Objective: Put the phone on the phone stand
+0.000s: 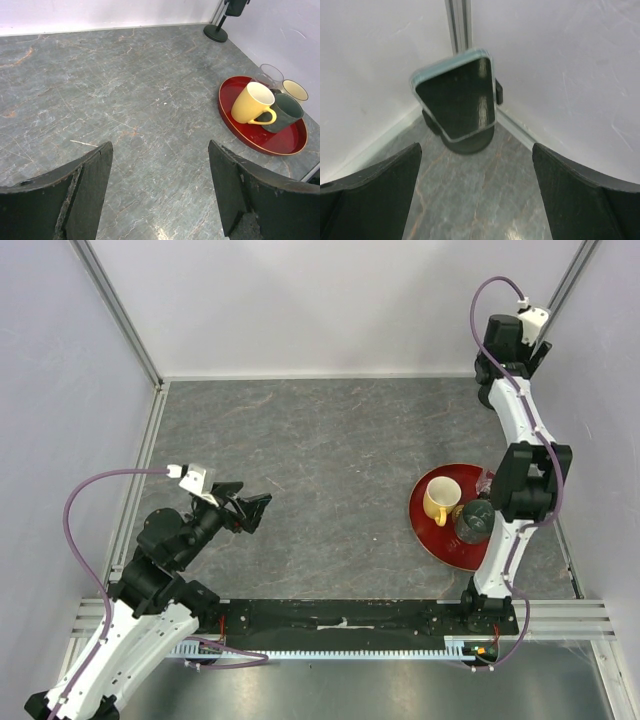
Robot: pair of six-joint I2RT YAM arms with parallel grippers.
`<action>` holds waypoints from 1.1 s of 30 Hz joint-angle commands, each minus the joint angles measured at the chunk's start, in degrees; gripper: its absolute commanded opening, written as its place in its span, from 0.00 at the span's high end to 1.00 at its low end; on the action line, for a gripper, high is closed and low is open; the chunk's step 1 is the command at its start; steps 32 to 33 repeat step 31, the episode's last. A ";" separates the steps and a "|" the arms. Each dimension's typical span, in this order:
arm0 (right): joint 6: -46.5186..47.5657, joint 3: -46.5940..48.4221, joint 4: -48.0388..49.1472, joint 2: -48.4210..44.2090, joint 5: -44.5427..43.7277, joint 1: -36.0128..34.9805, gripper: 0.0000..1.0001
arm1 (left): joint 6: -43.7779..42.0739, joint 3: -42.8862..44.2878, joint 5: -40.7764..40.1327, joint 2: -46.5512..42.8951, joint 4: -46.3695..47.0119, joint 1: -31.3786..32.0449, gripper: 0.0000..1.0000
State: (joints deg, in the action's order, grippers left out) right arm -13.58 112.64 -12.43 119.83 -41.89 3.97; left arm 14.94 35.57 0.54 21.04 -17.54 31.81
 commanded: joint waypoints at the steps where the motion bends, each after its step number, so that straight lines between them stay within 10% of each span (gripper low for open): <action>1: -4.34 -10.64 -0.67 -14.84 8.37 0.08 0.02 | 0.09 0.81 2.01 0.67 0.93 -0.79 0.17; 7: -8.04 -40.93 4.69 -41.36 25.78 -2.90 0.02 | 0.35 0.73 2.72 1.11 1.19 -1.14 0.16; 16: -12.86 -71.41 -3.90 -83.64 36.52 -31.29 0.02 | 0.35 0.55 3.51 2.43 1.63 -1.49 0.16; 22: -12.88 -61.60 -19.20 -105.64 33.11 -32.09 0.02 | -0.35 -0.06 3.33 1.29 3.39 -1.58 0.16; 33: -7.17 -33.64 -31.26 -107.96 21.67 -32.09 0.02 | 5.27 10.27 3.16 -6.71 5.22 -1.58 0.13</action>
